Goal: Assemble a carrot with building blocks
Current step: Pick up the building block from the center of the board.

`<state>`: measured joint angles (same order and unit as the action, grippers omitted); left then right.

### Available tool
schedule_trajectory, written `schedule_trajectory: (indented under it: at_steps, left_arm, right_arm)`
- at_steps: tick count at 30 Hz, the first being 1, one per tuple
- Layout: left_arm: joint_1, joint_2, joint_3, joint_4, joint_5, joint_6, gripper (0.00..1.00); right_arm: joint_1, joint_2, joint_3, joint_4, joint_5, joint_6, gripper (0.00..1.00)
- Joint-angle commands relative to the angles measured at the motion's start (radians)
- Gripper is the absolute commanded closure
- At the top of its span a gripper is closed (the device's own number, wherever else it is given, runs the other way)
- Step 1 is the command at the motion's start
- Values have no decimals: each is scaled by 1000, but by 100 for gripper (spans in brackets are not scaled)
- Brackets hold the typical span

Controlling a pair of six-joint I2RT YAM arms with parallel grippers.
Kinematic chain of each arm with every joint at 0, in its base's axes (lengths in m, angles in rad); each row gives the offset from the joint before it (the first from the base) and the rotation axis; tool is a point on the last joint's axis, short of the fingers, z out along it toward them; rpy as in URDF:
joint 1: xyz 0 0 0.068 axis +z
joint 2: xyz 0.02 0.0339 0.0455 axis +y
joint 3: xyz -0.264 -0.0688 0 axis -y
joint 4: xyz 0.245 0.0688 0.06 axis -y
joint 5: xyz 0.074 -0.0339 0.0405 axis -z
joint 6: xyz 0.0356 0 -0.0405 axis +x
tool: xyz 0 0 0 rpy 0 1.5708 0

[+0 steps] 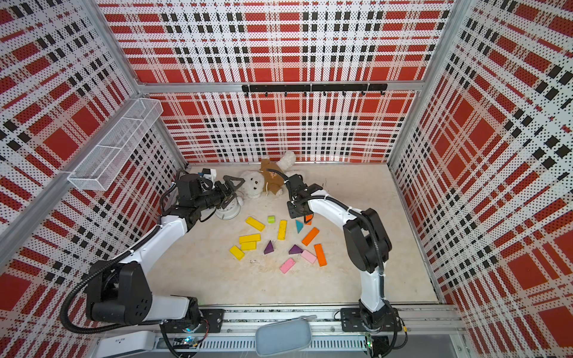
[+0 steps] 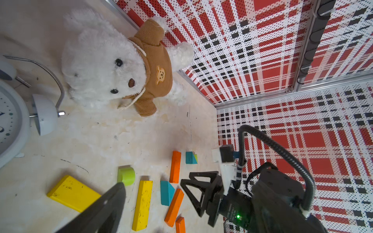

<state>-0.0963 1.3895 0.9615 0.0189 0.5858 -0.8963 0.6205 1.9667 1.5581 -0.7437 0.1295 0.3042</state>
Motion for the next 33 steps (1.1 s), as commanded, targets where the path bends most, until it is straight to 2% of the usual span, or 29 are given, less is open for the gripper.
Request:
schedule_trajectory:
  at_steps: [1,9,17,23,27,33]
  left_arm:
    - [-3,-4,-17,28,13,-30,0]
    - [-36,7,-12,39,34,-35,0]
    - [-57,14,-9,39,34,-27,0]
    - [-63,19,-8,39,37,-25,0]
    - [-68,24,-6,39,43,-26,0]
    - [-83,32,-4,39,44,-23,0]
  right_arm:
    - [14,15,25,-7,38,18,48]
    - [17,-14,-73,-8,20,36,38]
    - [16,-90,-176,-7,25,2,53]
    - [15,-136,-211,2,28,-27,52]
    - [-7,-122,-217,-8,80,-30,53]
    - [-26,-82,-227,10,60,-21,55]
